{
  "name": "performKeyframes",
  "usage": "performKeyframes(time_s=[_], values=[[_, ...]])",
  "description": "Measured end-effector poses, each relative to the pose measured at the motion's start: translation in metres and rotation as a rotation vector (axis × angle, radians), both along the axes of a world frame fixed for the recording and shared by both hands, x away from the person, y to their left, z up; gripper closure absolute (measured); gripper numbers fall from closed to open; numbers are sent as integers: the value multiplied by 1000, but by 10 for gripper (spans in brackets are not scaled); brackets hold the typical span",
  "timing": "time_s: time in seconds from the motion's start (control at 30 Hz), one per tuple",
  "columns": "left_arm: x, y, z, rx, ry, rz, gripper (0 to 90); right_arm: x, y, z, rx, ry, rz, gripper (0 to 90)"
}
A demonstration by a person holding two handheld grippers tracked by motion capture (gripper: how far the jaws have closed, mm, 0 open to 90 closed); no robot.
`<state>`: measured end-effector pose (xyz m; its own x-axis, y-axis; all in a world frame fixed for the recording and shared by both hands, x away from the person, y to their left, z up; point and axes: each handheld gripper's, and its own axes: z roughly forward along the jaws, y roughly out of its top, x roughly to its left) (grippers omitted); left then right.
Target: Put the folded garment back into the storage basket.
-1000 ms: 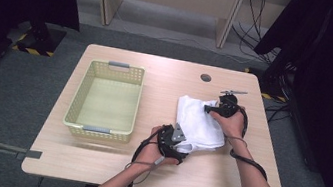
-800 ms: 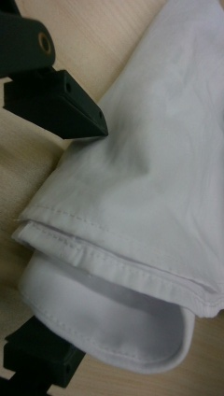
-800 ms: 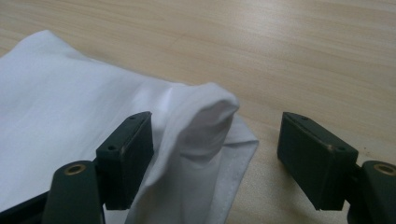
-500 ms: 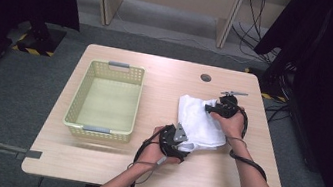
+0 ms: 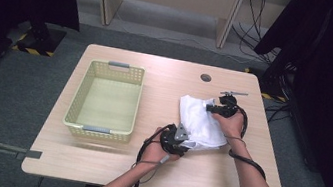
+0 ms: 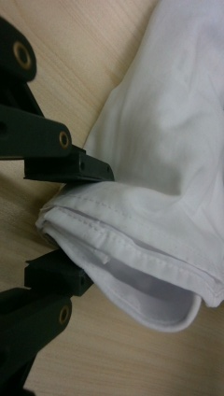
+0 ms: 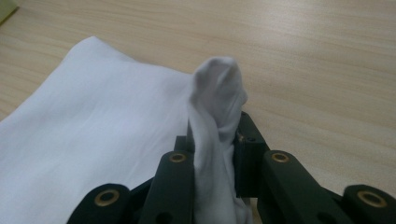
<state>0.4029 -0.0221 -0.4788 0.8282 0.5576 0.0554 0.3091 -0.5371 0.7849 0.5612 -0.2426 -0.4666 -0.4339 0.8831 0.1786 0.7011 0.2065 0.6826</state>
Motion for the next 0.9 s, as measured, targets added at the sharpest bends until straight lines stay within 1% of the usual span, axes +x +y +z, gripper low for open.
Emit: performKeyframes(time_s=[0.1, 0.13, 0.17, 0.23, 0.33, 0.43, 0.53, 0.67, 0.83, 0.9], values=[[0, 1, 0, -3, -11, 3, 632, 0, 0, 1, 12, 11, -11, 809], [-2, 1, 1, -3, -9, 15, 645, 1, 0, 1, 16, 15, -15, 811], [-2, 2, 1, -4, -23, 10, 657, 1, 0, 1, 16, 17, -16, 812], [-3, 2, 1, -4, -38, 14, 685, 0, 0, 2, 17, 16, -17, 817], [-5, 4, 2, -3, -51, 21, 707, -2, -1, 4, 28, 12, -24, 821], [-8, 5, 4, -1, -67, 29, 723, -4, -2, 6, 47, 10, -30, 821], [-10, 5, 5, 6, -76, 25, 730, -5, -2, 9, 53, 10, -24, 821], [-12, 6, 6, -1, -89, 27, 735, -7, -2, 14, 65, -1, -21, 822], [-16, 8, 12, 9, -109, 26, 738, -10, -1, 19, 77, 0, -17, 822], [-17, 9, 14, 6, -112, 25, 739, -11, 0, 21, 77, -6, -11, 821]])
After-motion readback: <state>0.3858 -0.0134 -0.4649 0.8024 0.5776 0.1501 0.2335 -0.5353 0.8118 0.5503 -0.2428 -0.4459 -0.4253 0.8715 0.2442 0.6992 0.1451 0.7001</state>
